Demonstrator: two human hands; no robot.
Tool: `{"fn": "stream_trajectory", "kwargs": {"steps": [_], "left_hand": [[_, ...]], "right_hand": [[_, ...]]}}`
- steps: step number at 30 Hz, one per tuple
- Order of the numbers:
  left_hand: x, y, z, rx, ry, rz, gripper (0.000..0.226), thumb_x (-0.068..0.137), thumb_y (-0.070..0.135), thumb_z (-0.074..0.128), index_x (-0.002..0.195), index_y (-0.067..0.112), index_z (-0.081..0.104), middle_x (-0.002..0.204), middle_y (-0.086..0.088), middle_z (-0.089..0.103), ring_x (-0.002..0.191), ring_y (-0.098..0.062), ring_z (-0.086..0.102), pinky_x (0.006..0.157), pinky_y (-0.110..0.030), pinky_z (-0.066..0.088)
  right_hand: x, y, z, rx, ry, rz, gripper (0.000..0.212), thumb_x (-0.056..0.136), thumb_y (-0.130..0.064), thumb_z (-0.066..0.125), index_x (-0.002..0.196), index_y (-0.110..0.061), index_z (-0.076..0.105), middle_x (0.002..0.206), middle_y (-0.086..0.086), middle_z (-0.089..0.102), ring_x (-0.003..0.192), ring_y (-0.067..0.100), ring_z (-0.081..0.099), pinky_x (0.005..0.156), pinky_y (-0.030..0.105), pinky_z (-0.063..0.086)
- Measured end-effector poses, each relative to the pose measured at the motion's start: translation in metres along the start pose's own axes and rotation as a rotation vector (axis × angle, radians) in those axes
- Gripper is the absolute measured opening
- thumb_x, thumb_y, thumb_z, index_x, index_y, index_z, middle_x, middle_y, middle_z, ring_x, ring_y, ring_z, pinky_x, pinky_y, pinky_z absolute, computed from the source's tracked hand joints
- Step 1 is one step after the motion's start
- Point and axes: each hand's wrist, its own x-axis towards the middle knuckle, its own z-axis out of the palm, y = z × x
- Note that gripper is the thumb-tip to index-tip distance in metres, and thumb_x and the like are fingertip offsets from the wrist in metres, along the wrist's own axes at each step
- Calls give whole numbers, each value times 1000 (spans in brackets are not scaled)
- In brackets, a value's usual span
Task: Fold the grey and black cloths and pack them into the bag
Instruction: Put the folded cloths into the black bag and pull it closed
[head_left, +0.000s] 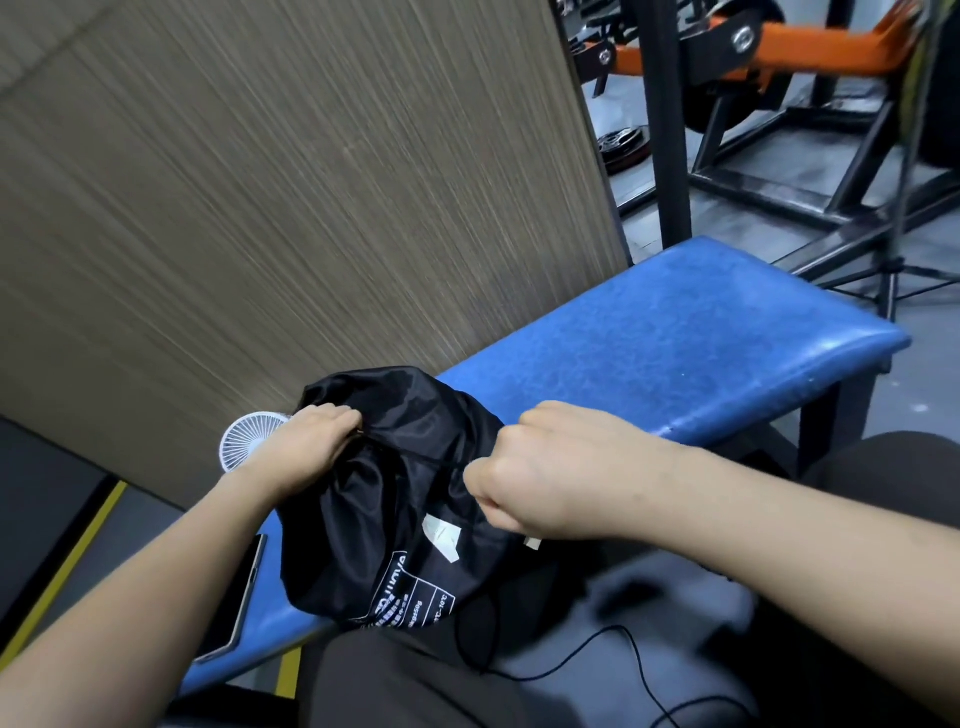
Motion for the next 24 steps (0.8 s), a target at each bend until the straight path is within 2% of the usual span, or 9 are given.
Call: {"fn": "stream_trajectory", "kwargs": {"steps": [3, 6, 10, 13, 16, 18, 21, 24], "left_hand": [[-3, 4, -4, 4, 33, 24, 33, 95, 36, 28, 83, 15, 50, 80, -2, 56, 76, -27, 55, 70, -37, 42], [-7, 8, -6, 9, 72, 46, 30, 94, 36, 32, 81, 16, 50, 78, -1, 56, 74, -26, 55, 68, -37, 43], [-11, 12, -8, 20, 104, 69, 28, 93, 36, 34, 81, 17, 51, 79, 0, 57, 74, -26, 57, 67, -37, 46], [-14, 16, -8, -4, 143, 55, 28, 95, 37, 37, 82, 17, 52, 80, 1, 58, 75, -25, 57, 69, -37, 46], [-14, 19, -9, -52, 168, 38, 19, 97, 29, 52, 84, 16, 56, 81, -1, 60, 79, -28, 59, 71, -38, 44], [-15, 22, -9, -45, 207, 60, 20, 96, 31, 51, 84, 16, 57, 80, -2, 61, 78, -28, 60, 70, -38, 45], [-19, 27, -11, -90, 240, 57, 14, 96, 27, 60, 88, 16, 59, 84, -2, 63, 81, -28, 60, 72, -38, 44], [-22, 26, -8, -152, 298, 33, 15, 97, 32, 57, 96, 17, 58, 91, -1, 63, 85, -25, 58, 77, -36, 41]], "right_hand": [[10, -5, -2, 2, -46, -10, 19, 96, -17, 44, 78, -14, 50, 56, -2, 34, 46, 17, 28, 46, 29, 23], [19, -9, -2, -25, -74, -8, 19, 97, -19, 41, 82, -15, 50, 60, -2, 35, 49, 16, 30, 47, 29, 22], [33, -15, 6, -56, -112, -16, 18, 97, -19, 42, 82, -15, 52, 60, -2, 35, 48, 17, 31, 47, 29, 22], [45, -21, 14, -49, -147, -25, 19, 98, -20, 41, 81, -16, 49, 60, -1, 35, 49, 18, 31, 52, 33, 29], [58, -24, 26, -50, -170, -37, 18, 97, -21, 42, 81, -16, 49, 61, -1, 34, 50, 20, 32, 58, 33, 35], [67, -25, 33, -66, -158, -48, 19, 96, -22, 44, 82, -15, 53, 61, -1, 34, 52, 24, 36, 59, 34, 37], [83, -27, 42, -75, -123, -56, 20, 97, -24, 45, 81, -16, 54, 60, -1, 33, 54, 28, 37, 58, 34, 35], [98, -26, 57, -132, -41, -111, 24, 85, -24, 59, 65, -20, 45, 50, 1, 46, 43, 27, 31, 48, 29, 25]]}}
